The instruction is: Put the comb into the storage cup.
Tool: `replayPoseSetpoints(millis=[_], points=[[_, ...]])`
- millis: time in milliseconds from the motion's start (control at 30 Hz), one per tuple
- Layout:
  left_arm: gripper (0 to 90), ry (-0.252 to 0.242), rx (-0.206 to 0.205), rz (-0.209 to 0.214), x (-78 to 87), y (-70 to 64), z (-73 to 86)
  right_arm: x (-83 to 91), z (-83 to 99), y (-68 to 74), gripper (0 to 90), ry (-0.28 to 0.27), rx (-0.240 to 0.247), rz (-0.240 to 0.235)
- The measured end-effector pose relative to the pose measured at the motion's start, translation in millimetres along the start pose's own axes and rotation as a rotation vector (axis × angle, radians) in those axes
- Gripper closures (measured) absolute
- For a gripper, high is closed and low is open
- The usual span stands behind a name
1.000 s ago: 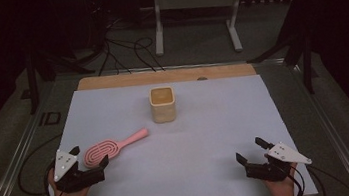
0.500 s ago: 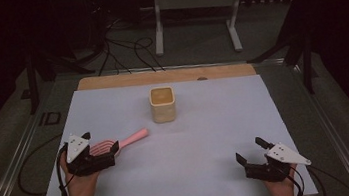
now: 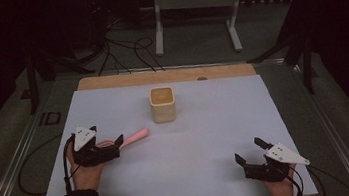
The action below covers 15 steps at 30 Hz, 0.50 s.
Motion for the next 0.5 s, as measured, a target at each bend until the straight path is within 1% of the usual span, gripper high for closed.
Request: replayPoseSetpoints(millis=[167, 500], points=[[2.5, 0.0, 0.002, 0.001, -5.9, -2.7, -4.1, -0.1, -0.1, 0.6, 8.6, 0.0, -0.003, -0.001], [2.9, 0.022, -0.025, -0.012, -22.0, -7.8, -6.8, -0.1, -0.2, 0.7, 8.6, 0.002, -0.002, -0.003]])
Point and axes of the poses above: each handheld gripper's, and its own axes: x roughly backward along the jaws, z roughly out of its underside, y roughly to its left, the point moved 9 cm from there along -x, roughly forward along the jaws, and after that the axes turned 13 degrees about x, right-handed, at the moved point
